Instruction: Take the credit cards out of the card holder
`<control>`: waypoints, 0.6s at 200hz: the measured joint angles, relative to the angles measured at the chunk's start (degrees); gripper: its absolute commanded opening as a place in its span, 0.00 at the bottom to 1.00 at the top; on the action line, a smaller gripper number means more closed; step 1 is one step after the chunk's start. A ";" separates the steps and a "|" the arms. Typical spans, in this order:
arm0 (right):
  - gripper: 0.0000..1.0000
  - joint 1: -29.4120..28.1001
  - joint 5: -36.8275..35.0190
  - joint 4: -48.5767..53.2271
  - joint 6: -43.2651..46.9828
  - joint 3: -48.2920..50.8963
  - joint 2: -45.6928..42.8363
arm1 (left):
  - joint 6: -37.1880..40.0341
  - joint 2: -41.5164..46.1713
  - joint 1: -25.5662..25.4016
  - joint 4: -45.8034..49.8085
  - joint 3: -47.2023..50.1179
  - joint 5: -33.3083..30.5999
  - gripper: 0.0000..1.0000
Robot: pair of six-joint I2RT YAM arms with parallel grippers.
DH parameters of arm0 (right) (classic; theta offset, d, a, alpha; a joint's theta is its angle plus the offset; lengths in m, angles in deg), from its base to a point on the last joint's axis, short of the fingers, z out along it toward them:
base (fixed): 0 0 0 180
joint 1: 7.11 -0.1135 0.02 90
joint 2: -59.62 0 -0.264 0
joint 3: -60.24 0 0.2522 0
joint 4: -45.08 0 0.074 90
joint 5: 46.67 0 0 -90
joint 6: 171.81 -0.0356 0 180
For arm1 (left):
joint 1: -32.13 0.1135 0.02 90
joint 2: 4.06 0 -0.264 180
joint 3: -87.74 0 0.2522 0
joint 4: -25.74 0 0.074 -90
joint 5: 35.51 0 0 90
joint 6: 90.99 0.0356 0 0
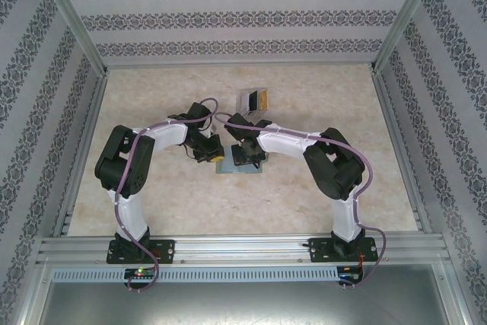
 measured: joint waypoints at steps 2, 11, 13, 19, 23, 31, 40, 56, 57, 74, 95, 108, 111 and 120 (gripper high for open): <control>0.36 0.02 0.09 0.00 0.00 0.00 0.00 | 0.00 0.00 0.00 -0.13 0.00 0.24 0.09; 0.36 0.20 0.42 -0.02 0.00 0.04 0.00 | 0.00 0.00 0.00 -0.68 0.00 0.98 0.06; 0.36 0.24 0.44 -0.02 0.00 0.07 -0.02 | 0.02 0.00 0.00 -0.83 0.00 1.20 0.06; 0.36 0.26 0.63 -0.09 0.00 0.11 -0.07 | 0.02 0.00 0.00 -1.20 0.00 1.68 0.05; 0.36 0.26 0.76 -0.11 0.00 0.11 -0.09 | 0.02 0.00 0.00 -1.38 0.00 1.97 0.04; 0.36 0.26 0.79 -0.17 0.02 0.17 -0.11 | -0.09 0.00 0.00 -1.75 0.02 2.60 0.02; 0.35 0.26 0.79 -0.26 0.00 0.26 -0.13 | -0.04 0.00 0.00 -2.62 0.07 3.78 0.00; 0.35 0.37 0.83 -0.52 0.00 0.52 -0.31 | -0.07 0.00 0.00 -4.37 0.20 5.92 0.00; 0.35 0.37 0.83 -0.55 0.00 0.55 -0.33 | -0.09 0.00 0.00 -4.50 0.22 6.10 0.00; 0.34 0.61 1.31 -1.01 0.00 0.96 -0.55 | -0.28 0.00 -0.02 -5.86 0.57 7.58 0.00; 0.33 0.87 1.86 -1.77 -0.02 1.55 -0.87 | -0.28 -0.09 -0.02 -6.60 0.68 8.59 0.00; 0.33 1.01 2.27 -2.51 -0.22 2.12 -1.20 | -0.28 -0.28 -0.04 -6.99 0.68 8.87 0.00; 0.33 1.01 2.32 -2.67 -0.22 2.25 -1.31 | -0.28 -0.35 -0.04 -7.02 0.68 8.90 0.00; 0.33 1.11 2.36 -3.28 -0.26 2.82 -1.66 | -0.33 -0.55 -0.04 -7.06 0.70 8.98 0.00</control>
